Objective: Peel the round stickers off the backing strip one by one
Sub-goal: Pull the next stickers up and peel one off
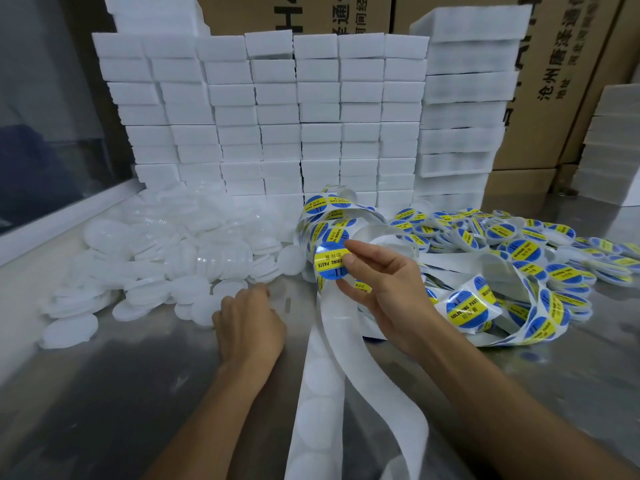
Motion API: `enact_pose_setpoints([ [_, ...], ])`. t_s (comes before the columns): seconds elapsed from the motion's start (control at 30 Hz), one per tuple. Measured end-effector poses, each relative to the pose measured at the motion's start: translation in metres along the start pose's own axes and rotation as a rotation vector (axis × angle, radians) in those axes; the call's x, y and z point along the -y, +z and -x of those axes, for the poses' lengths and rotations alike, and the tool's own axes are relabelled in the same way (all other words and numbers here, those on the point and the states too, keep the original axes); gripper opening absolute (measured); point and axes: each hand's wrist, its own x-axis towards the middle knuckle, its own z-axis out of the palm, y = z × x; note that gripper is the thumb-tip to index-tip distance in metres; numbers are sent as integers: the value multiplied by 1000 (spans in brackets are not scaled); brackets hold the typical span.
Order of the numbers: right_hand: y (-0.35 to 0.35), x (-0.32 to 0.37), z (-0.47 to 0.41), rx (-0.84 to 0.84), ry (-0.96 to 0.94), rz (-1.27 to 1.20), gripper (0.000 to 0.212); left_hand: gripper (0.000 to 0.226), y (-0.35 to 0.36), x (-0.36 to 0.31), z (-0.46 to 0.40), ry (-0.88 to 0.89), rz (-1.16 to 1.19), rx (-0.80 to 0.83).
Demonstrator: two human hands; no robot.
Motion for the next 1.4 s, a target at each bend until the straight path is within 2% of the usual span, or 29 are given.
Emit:
enact_pose_setpoints([
  [0.17,1,-2,-1,-23,10,33,8,29,2,1,-1,45,40,-57],
  [0.27,0,-2,-2,-48,17,22,7,27,0,-6,-2,82,466,-164],
  [0.37,-1,-2,-2,-46,19,-27,7,30,-9,-18,-5,-23,950,-174],
  [0.43,-1,-1,-1,-42,-2,-44,8,29,-15,-23,-8,-177,1333,-40],
  [0.5,-1,1,1,-19,-22,-48,26,23,-23,-25,-10,-263,1698,176],
  [0.6,1,0,4,15,-62,75,49,22,-29,-26,-7,-228,1939,422],
  [0.7,3,-5,5,26,-126,211,61,22,-31,-29,-3,-189,1986,560],
  [0.9,2,-9,5,17,-180,205,56,23,-24,-29,-2,-171,1970,584],
  [1.03,1,-9,4,0,-182,181,52,35,-17,-29,-1,-212,1881,485],
  [1.1,3,-10,4,-47,-183,195,45,33,-14,-28,-1,-254,1859,423],
  [1.27,-1,-8,1,-190,-220,216,10,18,-10,-22,-5,-390,1840,315],
  [1.4,-3,-5,-1,-159,-133,117,10,17,-7,-22,-3,-405,1828,311],
])
